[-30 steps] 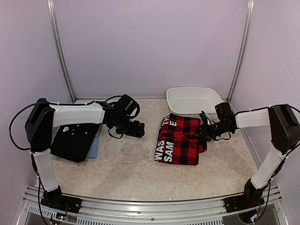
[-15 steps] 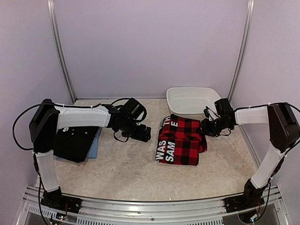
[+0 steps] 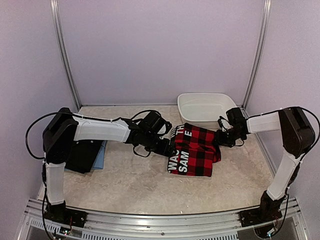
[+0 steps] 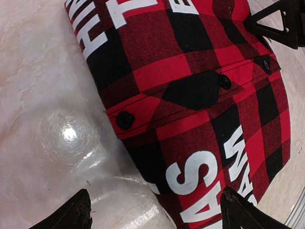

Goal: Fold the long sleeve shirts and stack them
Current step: Fold the 2/3-rectangle-folded shirt at the center of the board, then pick up the square-folded shirt from the center of the board.

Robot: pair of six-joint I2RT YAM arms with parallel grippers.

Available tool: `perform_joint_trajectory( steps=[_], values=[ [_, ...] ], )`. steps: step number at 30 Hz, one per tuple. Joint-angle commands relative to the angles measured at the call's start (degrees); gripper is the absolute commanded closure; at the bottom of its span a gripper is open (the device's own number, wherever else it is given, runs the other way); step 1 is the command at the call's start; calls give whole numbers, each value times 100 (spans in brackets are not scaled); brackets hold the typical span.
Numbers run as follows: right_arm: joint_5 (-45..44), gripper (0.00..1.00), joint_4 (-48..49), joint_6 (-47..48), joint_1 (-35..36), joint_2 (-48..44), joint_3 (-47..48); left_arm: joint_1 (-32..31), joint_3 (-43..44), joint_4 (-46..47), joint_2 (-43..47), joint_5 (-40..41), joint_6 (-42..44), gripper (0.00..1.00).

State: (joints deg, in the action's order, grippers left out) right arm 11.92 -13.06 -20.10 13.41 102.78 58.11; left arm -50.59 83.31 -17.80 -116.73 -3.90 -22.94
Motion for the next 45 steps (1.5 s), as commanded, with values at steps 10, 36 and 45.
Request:
perform_joint_trajectory(
  steps=[10, 36, 45],
  values=[
    [851, 27, 439, -67, -182, -803, -560, -408, 714, 142, -1089, 671, -101, 12],
    [3161, 26, 3011, -1378, -399, -8, -2307, -821, 72, 678, -716, 1104, -888, 12],
    [3693, 36, 4042, -1995, -369, 274, -2443, -828, 40, 820, -729, 878, -872, 13]
  ],
)
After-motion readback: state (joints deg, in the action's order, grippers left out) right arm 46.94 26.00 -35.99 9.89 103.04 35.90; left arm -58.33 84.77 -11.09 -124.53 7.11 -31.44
